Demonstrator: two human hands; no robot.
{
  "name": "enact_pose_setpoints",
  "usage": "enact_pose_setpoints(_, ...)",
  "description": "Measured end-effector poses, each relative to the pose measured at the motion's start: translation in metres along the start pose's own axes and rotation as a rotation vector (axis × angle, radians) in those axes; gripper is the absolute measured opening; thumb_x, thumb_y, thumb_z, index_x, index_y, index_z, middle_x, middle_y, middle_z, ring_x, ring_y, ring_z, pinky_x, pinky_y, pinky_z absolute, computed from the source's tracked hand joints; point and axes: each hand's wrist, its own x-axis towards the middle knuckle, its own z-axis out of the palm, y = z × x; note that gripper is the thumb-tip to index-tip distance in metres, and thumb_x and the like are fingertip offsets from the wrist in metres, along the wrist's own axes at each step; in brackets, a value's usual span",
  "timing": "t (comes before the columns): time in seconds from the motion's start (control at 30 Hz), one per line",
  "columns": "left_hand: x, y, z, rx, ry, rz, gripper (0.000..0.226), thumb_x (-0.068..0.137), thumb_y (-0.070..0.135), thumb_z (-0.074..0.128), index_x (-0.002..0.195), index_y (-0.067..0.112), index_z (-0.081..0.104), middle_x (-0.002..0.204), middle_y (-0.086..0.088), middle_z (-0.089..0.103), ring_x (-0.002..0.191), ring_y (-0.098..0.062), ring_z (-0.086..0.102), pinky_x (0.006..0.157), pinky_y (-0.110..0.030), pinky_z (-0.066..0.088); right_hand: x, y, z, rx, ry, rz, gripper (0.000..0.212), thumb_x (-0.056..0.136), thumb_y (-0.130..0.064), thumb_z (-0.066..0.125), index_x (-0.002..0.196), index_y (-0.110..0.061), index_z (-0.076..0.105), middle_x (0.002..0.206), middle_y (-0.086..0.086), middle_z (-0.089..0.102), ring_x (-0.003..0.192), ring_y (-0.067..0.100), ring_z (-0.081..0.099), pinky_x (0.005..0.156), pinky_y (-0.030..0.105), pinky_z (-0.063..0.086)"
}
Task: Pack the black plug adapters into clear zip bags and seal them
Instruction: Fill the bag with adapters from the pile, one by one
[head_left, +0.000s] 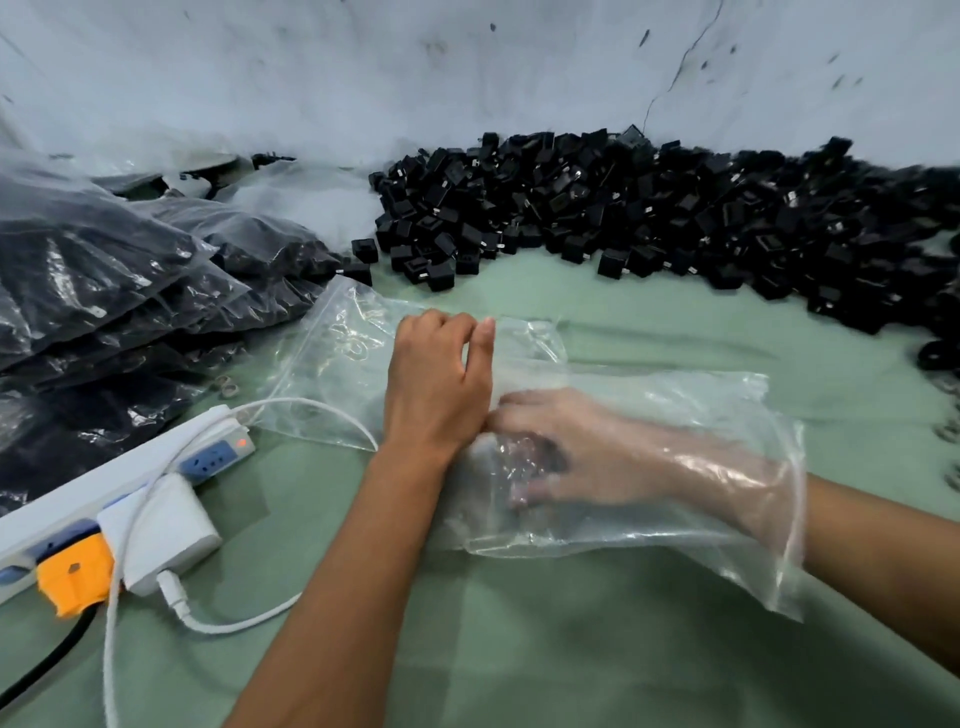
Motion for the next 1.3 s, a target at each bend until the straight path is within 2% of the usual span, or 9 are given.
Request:
enact_pose_setpoints(0.2,-0.001,0.001,0.004,0.056,-0.027,0.003,0.044,0.106,0.038,0.041,0.094,0.008,0.072,0.094,-0.011,0.061,0.099,-0.031,0.049,0.089,-0.040,0.038,-0.095,0.034,-0.047,0.204,0.009,0.220,0.023,0.086,-0.039,0.078,0.107,-0.030,0.075,0.100,-0.013,0.069,0.095,0.006,0.067,0.087,0.033,0.059)
enact_pose_setpoints(0.4,0.003,0.011,0.004,0.077,-0.062,0.008,0.041,0.105,0.038,0.044,0.095,0.010,0.072,0.093,-0.009,0.061,0.101,-0.033,0.051,0.090,-0.040,0.039,-0.157,0.066,-0.106,0.343,-0.112,0.479,0.023,0.093,0.009,0.066,0.098,-0.010,0.079,0.091,0.010,0.078,0.083,0.019,0.072,0.080,0.035,0.059)
enact_pose_setpoints(0.6,0.009,0.072,0.000,0.018,0.007,0.138,0.021,0.100,0.033,0.058,0.095,0.017,0.070,0.095,-0.002,0.064,0.092,-0.020,0.055,0.081,-0.032,0.040,-0.104,0.097,-0.132,0.174,0.549,0.662,0.013,0.093,-0.003,0.066,0.090,-0.012,0.075,0.072,0.004,0.074,0.061,0.017,0.065,0.047,0.026,0.052)
enact_pose_setpoints(0.73,-0.011,0.131,0.024,-0.092,-0.354,0.451,0.017,0.096,0.020,0.062,0.109,0.026,0.071,0.107,0.004,0.060,0.097,-0.017,0.057,0.087,-0.039,0.051,-0.030,0.124,-0.125,-0.219,0.432,0.633,0.025,0.092,-0.013,0.065,0.116,-0.016,0.071,0.109,0.003,0.071,0.102,0.023,0.066,0.089,0.035,0.055)
enact_pose_setpoints(0.87,-0.020,0.153,0.044,0.043,-0.618,0.653,0.054,0.090,0.001,0.057,0.132,0.036,0.063,0.112,0.002,0.051,0.098,-0.023,0.055,0.076,-0.040,0.047,0.015,0.150,-0.121,-0.570,0.141,0.578,0.062,0.096,-0.014,0.055,0.155,-0.018,0.037,0.163,0.010,0.026,0.143,0.036,0.027,0.116,0.048,0.036)
enact_pose_setpoints(0.97,-0.018,0.152,0.048,0.089,-0.682,0.679,0.071,0.089,-0.004,0.050,0.140,0.044,0.056,0.103,0.002,0.046,0.085,-0.024,0.052,0.066,-0.035,0.037,0.030,0.162,-0.123,-0.615,-0.027,0.596,0.071,0.099,-0.006,0.048,0.163,-0.025,0.021,0.173,0.002,-0.001,0.157,0.031,0.005,0.124,0.050,0.027)
enact_pose_setpoints(1.03,-0.017,0.149,0.049,0.068,-0.701,0.693,0.066,0.090,-0.005,0.049,0.136,0.041,0.061,0.103,0.001,0.048,0.090,-0.026,0.056,0.071,-0.037,0.045,0.037,0.162,-0.121,-0.668,-0.075,0.592,0.062,0.102,-0.004,0.044,0.160,-0.023,0.032,0.172,0.006,0.007,0.156,0.032,0.012,0.123,0.049,0.028)
enact_pose_setpoints(1.2,-0.008,0.137,0.050,0.059,-0.685,0.679,0.032,0.093,0.004,0.061,0.116,0.023,0.072,0.102,-0.001,0.062,0.097,-0.025,0.061,0.084,-0.040,0.051,0.026,0.155,-0.120,-0.673,0.168,0.690,0.027,0.098,-0.003,0.054,0.124,-0.004,0.062,0.132,0.018,0.047,0.112,0.041,0.055,0.088,0.045,0.048)
enact_pose_setpoints(1.3,-0.006,0.133,0.052,0.100,-0.681,0.645,0.034,0.090,0.002,0.062,0.114,0.022,0.075,0.101,-0.001,0.069,0.096,-0.023,0.062,0.086,-0.039,0.050,-0.003,0.147,-0.124,-0.434,0.283,0.759,0.028,0.092,-0.021,0.074,0.118,-0.010,0.073,0.122,0.014,0.065,0.111,0.036,0.063,0.094,0.040,0.053)
